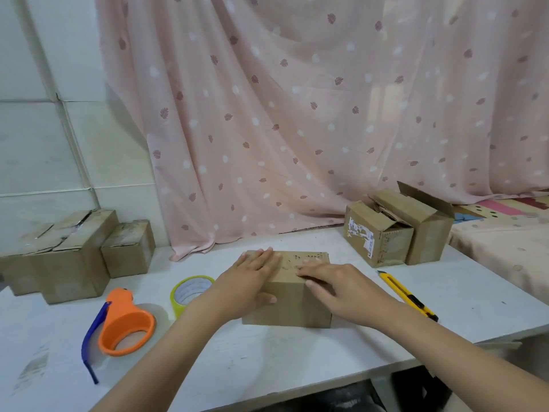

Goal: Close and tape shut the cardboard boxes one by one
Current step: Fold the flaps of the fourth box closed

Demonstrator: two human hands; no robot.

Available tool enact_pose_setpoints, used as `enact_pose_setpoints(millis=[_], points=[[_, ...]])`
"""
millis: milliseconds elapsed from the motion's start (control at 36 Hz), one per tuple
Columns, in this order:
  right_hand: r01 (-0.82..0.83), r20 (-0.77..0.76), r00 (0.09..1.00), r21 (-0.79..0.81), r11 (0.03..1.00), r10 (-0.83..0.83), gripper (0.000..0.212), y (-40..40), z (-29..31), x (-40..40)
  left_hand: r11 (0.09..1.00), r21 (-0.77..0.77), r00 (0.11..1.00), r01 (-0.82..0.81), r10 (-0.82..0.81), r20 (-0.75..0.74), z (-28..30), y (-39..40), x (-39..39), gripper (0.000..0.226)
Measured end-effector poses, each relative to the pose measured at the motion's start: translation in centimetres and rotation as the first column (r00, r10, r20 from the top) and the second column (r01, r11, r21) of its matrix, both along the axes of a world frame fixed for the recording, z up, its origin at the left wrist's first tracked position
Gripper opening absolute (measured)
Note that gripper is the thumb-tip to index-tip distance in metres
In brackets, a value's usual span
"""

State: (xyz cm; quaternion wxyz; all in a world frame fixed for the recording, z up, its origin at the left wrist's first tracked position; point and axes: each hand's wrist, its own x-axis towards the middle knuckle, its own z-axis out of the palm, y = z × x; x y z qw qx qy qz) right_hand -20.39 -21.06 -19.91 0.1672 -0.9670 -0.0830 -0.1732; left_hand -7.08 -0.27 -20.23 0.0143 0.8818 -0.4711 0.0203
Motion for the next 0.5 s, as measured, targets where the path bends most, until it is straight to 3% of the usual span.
enact_pose_setpoints(millis=[83, 167, 250, 306, 389, 500], points=[[0.064, -0.041, 0.997, 0.058, 0.996, -0.062, 0.038, -0.4, 1.2, 0.5, 0.998, 0.042, 0.997, 0.044, -0.042, -0.063, 1.0, 0.4, 0.1, 0.085], [0.139, -0.202, 0.972, 0.081, 0.987, -0.12, 0.047, -0.7, 2.2, 0.9, 0.993, 0.04, 0.98, 0.111, -0.103, -0.171, 1.8, 0.9, 0.8, 0.086], [0.197, -0.34, 0.927, 0.091, 0.976, -0.156, 0.047, -0.2, 2.4, 0.8, 0.994, 0.005, 0.988, 0.113, -0.111, -0.111, 1.4, 1.3, 1.7, 0.083], [0.258, -0.34, 0.916, 0.099, 0.961, -0.211, 0.046, 0.5, 2.3, 0.5, 0.994, -0.081, 0.997, 0.073, -0.076, -0.031, 1.0, 1.4, 1.5, 0.076], [0.34, -0.309, 0.894, -0.007, 0.94, -0.325, 0.042, 1.7, 2.0, 0.3, 0.94, -0.335, 0.998, 0.058, -0.063, -0.006, 0.5, 1.4, 0.8, 0.062], [0.402, -0.26, 0.864, -0.162, 0.901, -0.432, 0.033, 3.2, 2.0, -0.5, 0.931, -0.361, 0.99, 0.058, -0.101, -0.101, 0.9, 1.5, 0.2, 0.057]])
